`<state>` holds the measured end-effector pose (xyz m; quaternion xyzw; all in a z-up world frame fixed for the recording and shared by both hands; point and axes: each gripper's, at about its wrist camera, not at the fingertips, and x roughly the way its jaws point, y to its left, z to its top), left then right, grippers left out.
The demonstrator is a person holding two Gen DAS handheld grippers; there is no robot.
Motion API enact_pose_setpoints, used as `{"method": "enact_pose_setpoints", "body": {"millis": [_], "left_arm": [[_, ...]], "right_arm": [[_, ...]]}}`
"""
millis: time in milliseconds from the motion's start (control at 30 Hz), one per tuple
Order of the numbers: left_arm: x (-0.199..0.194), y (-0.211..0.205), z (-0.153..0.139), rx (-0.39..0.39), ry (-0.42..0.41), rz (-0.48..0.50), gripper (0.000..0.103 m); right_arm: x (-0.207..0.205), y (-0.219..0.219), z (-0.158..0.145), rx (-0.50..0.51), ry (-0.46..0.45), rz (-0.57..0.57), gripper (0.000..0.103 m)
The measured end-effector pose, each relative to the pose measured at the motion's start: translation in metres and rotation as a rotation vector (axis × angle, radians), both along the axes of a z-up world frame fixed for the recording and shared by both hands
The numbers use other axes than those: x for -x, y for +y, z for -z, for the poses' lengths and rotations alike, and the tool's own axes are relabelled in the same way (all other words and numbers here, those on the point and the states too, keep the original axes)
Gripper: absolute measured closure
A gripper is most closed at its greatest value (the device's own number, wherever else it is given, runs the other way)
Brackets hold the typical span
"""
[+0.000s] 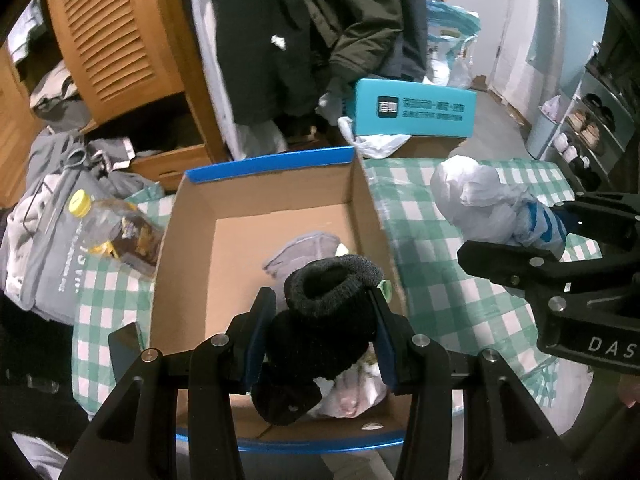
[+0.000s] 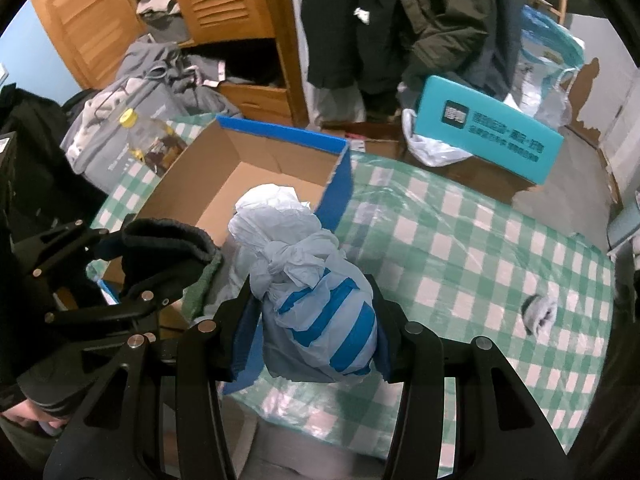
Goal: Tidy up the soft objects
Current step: 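Lower both socks into the box and open both grippers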
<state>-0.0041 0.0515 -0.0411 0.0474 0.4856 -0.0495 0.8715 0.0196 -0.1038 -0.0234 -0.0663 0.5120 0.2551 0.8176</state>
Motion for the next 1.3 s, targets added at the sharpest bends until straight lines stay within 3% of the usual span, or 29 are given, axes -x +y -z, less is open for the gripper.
{"method": "enact_pose_setpoints", "body": {"millis": [900,1033,1167,1300], "left_arm": [[-0.007,0.069,0.026,0.009,0.064,-0.157,0.054],[-0.008,0.073,0.027,0.0,0.067,-0.176,0.05],[-0.008,0.075,0.026,-0.003,0.057,-0.191,0.032],[-0.008,0.075,0.023,-0.004,0.049,-0.197,0.028]], "right_arm": [[-0.016,0.077,0.026,-0.026,0.085,-0.075,0.051],[-0.019,0.076,0.023,-0.039,0.075,-0.068,0.047],[-0.022,0.072,0.019,-0.044,0.063,-0.048,0.044],[-0.024,0.067,0.016,-0.05,0.055,-0.032,0.044]]}}
